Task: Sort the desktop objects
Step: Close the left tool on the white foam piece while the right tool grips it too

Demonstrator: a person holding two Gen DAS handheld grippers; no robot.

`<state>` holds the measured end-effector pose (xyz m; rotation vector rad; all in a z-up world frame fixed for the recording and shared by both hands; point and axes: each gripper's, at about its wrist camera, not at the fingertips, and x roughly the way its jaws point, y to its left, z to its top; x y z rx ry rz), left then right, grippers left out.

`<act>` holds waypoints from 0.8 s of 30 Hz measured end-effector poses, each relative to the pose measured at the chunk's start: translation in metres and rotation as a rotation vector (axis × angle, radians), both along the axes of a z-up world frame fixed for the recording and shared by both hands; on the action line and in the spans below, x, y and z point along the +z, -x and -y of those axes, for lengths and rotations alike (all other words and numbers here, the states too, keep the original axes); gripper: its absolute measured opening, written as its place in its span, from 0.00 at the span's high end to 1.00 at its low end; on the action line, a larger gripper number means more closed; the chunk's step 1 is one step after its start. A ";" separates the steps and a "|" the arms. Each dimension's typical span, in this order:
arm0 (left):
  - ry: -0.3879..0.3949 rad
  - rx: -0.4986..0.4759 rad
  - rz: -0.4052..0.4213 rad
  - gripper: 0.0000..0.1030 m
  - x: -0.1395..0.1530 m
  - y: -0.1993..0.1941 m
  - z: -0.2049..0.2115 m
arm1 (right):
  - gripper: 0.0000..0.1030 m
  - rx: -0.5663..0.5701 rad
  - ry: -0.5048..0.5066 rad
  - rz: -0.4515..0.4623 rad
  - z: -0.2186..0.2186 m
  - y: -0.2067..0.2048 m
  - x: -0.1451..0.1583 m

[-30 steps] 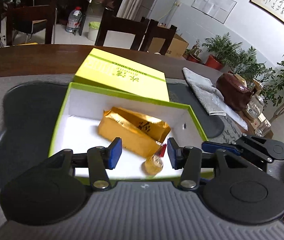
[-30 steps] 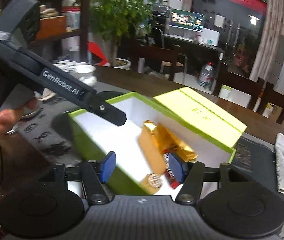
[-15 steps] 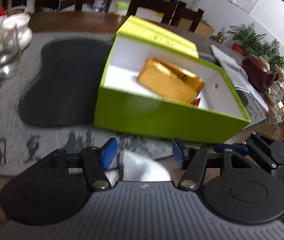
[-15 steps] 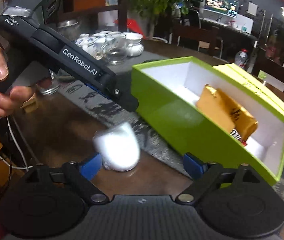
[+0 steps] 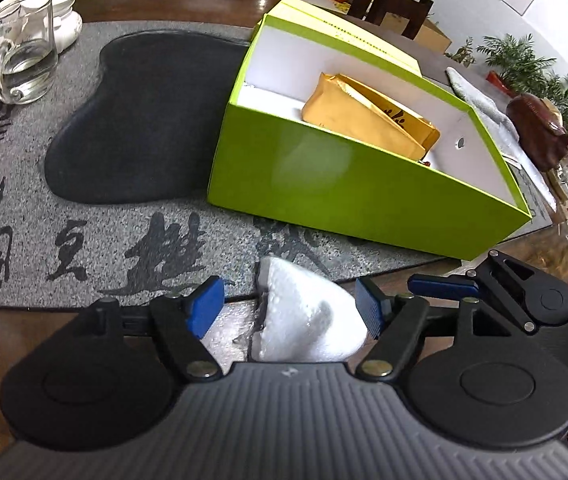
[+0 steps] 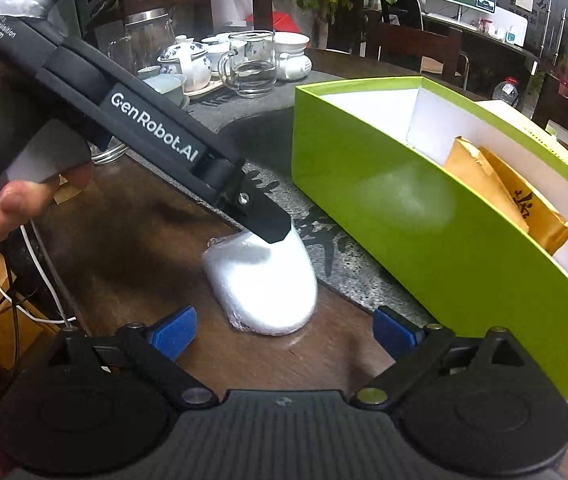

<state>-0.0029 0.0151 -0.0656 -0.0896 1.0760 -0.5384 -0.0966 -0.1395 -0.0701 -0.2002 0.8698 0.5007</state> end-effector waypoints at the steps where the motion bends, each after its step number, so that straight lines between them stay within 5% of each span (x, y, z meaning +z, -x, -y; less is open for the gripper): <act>1: -0.001 0.001 -0.003 0.30 -0.001 0.000 0.000 | 0.06 0.003 0.000 -0.002 -0.002 -0.002 -0.001; 24: -0.005 0.000 -0.057 0.27 -0.013 0.004 0.006 | 0.13 -0.022 -0.037 -0.042 -0.014 -0.015 -0.018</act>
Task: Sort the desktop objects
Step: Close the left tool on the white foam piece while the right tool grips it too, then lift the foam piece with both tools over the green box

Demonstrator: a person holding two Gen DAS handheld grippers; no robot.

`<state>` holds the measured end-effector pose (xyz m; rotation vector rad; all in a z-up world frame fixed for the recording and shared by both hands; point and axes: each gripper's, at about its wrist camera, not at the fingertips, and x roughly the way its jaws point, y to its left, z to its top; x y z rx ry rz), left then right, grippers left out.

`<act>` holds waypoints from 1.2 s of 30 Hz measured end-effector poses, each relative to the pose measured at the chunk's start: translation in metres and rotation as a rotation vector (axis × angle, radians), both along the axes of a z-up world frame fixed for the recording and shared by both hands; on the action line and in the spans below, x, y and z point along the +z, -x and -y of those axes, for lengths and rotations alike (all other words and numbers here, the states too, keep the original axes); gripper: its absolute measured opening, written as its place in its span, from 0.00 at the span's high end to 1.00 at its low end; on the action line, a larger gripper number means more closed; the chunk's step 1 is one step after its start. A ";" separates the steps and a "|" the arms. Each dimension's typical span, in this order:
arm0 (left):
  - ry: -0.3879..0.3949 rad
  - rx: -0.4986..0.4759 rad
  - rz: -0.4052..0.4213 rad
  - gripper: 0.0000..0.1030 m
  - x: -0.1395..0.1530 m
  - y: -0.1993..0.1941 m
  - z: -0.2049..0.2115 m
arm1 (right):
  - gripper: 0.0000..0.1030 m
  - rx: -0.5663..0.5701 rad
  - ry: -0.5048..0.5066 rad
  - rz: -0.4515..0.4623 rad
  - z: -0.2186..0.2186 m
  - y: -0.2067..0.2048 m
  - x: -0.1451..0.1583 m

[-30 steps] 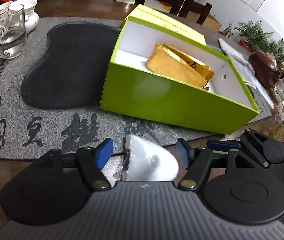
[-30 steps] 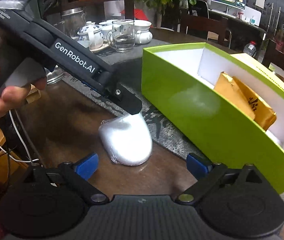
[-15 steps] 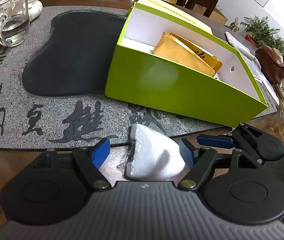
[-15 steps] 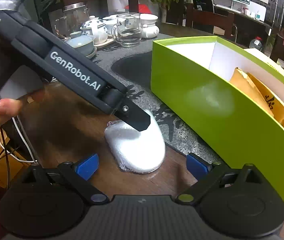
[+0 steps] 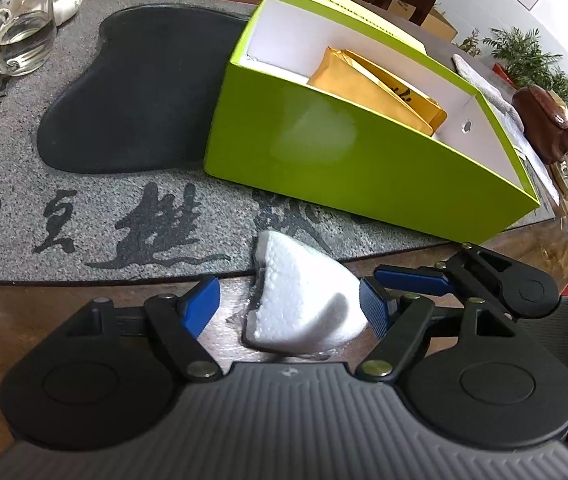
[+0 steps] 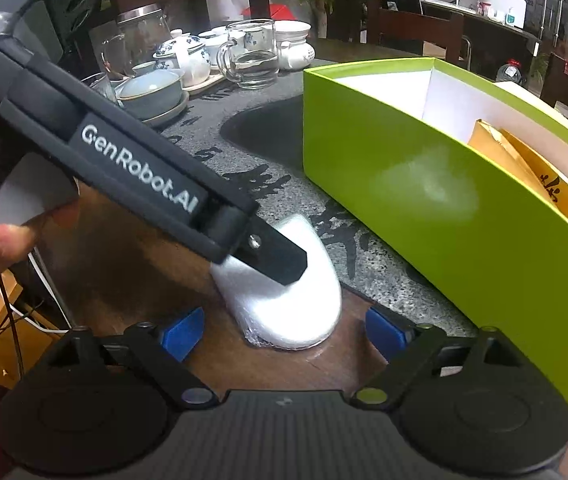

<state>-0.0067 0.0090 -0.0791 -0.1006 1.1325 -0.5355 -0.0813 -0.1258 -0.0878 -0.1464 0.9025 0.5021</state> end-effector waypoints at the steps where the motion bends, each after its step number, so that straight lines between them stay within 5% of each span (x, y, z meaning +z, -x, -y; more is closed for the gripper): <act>1: 0.000 -0.001 -0.002 0.27 -0.001 0.001 0.001 | 0.14 0.000 0.001 0.001 -0.001 0.000 0.000; 9: 0.006 0.002 -0.008 0.27 -0.002 0.002 0.005 | 0.21 -0.014 -0.009 -0.003 -0.002 0.001 -0.002; 16: 0.009 -0.010 -0.008 0.27 -0.002 0.004 0.008 | 0.37 -0.016 -0.017 -0.012 -0.002 0.000 -0.003; 24: 0.017 -0.021 0.000 0.31 0.004 0.006 0.010 | 0.38 -0.022 -0.022 0.001 0.000 0.003 0.000; 36: 0.067 -0.074 0.160 0.31 0.067 0.001 0.029 | 0.38 -0.059 -0.003 0.165 0.016 0.003 0.058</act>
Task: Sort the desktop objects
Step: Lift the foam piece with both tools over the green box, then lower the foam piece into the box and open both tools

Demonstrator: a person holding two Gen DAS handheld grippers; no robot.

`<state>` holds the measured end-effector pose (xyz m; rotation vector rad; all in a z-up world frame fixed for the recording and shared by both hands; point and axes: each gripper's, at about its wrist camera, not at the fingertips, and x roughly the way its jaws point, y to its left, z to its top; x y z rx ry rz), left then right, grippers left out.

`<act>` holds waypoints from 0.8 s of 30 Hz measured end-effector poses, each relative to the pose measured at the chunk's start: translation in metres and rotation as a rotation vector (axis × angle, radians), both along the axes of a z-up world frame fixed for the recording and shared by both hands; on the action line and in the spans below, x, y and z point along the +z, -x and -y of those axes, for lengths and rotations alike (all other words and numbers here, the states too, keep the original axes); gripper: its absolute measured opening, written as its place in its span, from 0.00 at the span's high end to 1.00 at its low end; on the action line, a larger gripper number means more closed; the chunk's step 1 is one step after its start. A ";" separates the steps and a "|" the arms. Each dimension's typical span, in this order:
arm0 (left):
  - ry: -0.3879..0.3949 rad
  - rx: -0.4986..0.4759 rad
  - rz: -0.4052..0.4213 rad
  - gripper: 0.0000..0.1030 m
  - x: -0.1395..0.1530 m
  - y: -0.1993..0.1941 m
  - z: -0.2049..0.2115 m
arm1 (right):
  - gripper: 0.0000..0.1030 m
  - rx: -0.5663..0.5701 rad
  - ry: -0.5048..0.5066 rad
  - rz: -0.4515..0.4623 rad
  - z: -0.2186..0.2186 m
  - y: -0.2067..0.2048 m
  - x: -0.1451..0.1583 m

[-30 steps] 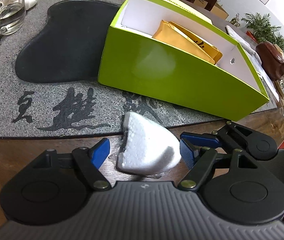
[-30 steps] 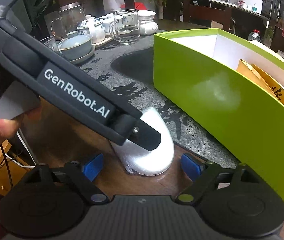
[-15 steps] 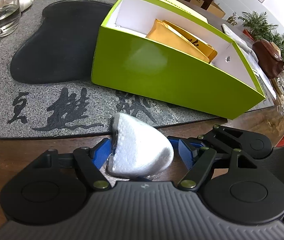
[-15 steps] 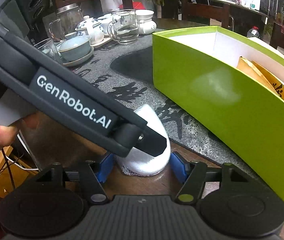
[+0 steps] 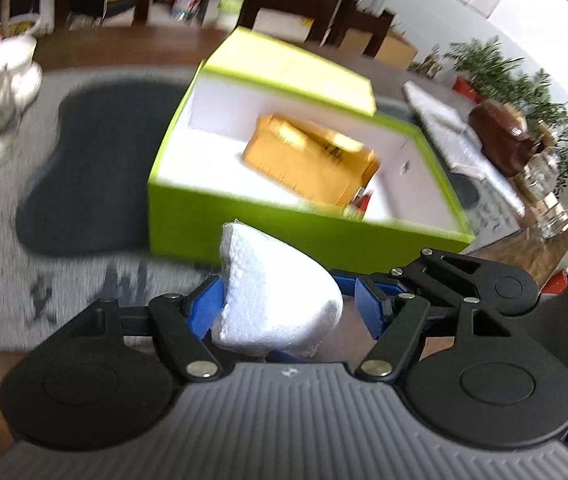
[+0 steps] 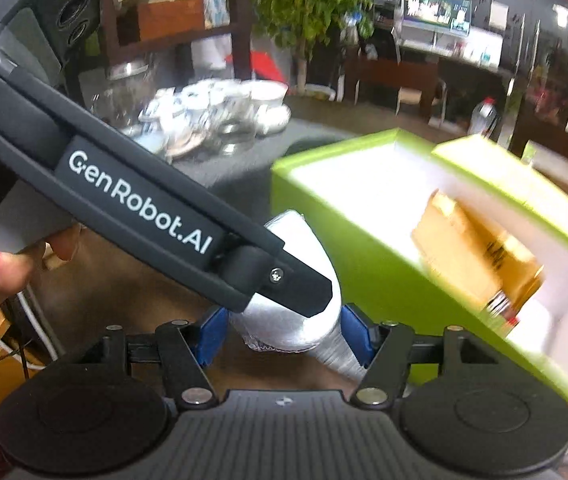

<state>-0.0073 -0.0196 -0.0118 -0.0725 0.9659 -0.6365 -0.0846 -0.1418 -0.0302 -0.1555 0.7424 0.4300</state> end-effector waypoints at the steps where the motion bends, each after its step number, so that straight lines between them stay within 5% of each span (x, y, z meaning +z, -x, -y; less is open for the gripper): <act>1: 0.006 -0.007 0.018 0.31 0.007 -0.003 0.003 | 0.38 -0.004 0.004 0.018 0.003 -0.001 0.006; 10: 0.030 -0.069 0.123 0.31 0.036 -0.045 0.049 | 0.38 -0.069 0.073 0.102 0.032 -0.042 0.039; 24: 0.023 -0.094 0.012 0.31 -0.009 -0.104 0.088 | 0.38 -0.135 0.087 -0.025 0.067 -0.089 0.007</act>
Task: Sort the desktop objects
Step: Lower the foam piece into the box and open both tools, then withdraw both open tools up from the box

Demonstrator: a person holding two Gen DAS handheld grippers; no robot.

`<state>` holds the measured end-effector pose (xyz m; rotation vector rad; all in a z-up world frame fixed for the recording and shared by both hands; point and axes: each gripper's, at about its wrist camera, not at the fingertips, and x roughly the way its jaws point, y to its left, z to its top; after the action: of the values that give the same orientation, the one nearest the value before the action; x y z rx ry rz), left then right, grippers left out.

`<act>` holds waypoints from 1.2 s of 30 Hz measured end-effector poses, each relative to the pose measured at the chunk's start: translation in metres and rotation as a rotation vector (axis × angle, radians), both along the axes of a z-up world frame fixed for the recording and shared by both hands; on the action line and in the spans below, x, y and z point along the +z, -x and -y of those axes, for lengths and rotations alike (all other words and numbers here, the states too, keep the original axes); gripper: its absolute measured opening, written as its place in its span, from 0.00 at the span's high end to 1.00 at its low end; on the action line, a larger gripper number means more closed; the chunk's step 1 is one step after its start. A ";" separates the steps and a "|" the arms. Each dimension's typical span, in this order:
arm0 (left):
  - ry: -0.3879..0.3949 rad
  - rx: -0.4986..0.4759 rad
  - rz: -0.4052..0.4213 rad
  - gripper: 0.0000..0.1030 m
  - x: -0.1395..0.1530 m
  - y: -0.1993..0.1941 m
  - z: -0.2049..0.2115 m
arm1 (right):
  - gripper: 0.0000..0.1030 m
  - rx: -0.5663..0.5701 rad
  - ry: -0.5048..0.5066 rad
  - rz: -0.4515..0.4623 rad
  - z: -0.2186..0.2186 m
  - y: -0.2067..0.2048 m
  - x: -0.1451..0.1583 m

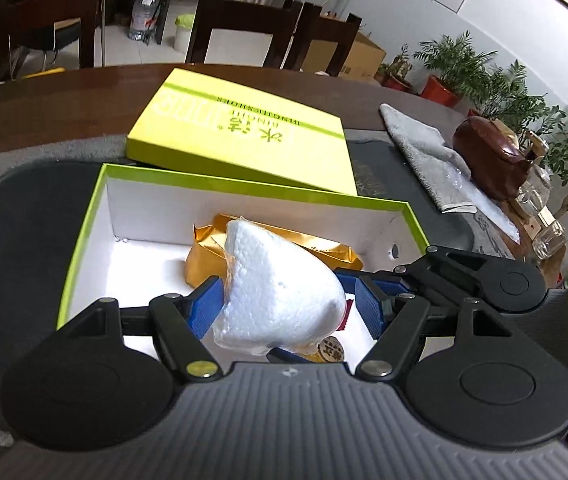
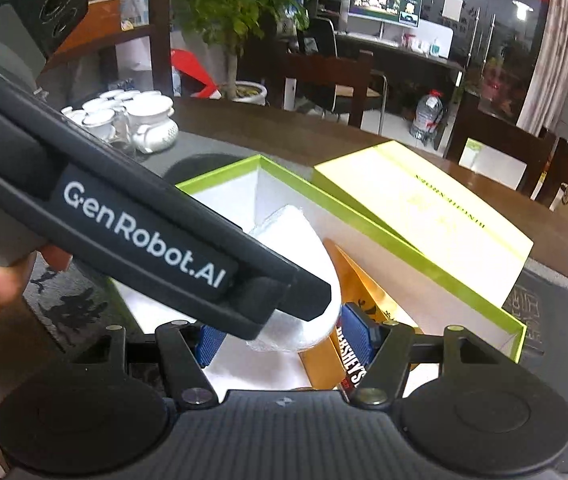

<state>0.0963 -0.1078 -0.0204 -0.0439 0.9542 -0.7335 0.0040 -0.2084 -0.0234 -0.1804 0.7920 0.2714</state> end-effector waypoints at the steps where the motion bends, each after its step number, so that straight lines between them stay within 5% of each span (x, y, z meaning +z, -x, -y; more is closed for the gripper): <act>1: -0.001 0.001 -0.005 0.31 -0.002 -0.002 0.001 | 0.38 -0.002 0.002 -0.009 0.000 -0.001 -0.002; 18: -0.025 0.040 -0.031 0.30 -0.014 -0.004 -0.008 | 0.23 -0.059 -0.020 -0.006 0.013 0.001 -0.005; 32: -0.036 0.112 0.069 0.05 0.017 0.035 -0.028 | 0.16 -0.177 -0.123 0.074 0.025 0.038 0.016; 36: -0.042 0.120 0.103 0.02 0.025 0.049 -0.030 | 0.07 -0.229 -0.151 0.102 0.028 0.051 0.021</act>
<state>0.0475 -0.0774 0.0042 -0.0261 0.8610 -0.5987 -0.0465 -0.2362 -0.0024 0.0385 0.6807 0.1038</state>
